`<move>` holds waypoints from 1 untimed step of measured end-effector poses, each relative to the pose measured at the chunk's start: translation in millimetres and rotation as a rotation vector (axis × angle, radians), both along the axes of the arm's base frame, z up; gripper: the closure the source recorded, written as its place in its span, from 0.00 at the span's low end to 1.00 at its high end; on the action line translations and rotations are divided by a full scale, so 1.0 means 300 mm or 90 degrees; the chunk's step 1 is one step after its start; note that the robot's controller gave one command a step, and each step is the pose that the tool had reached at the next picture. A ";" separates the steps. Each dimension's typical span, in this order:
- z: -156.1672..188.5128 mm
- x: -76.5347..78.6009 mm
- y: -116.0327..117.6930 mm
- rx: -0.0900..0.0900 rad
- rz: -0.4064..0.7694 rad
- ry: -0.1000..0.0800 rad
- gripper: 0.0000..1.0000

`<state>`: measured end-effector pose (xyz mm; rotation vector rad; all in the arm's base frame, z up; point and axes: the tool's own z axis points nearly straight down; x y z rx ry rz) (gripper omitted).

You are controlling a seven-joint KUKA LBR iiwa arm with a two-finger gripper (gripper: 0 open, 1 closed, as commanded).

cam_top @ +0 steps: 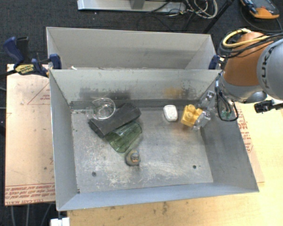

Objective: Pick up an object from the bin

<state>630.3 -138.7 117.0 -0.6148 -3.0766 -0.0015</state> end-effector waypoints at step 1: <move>0.057 0.007 -0.002 -0.001 0.000 -0.005 1.00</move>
Offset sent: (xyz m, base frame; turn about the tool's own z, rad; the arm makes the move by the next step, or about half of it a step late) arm -0.0001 -0.0001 0.0567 0.0000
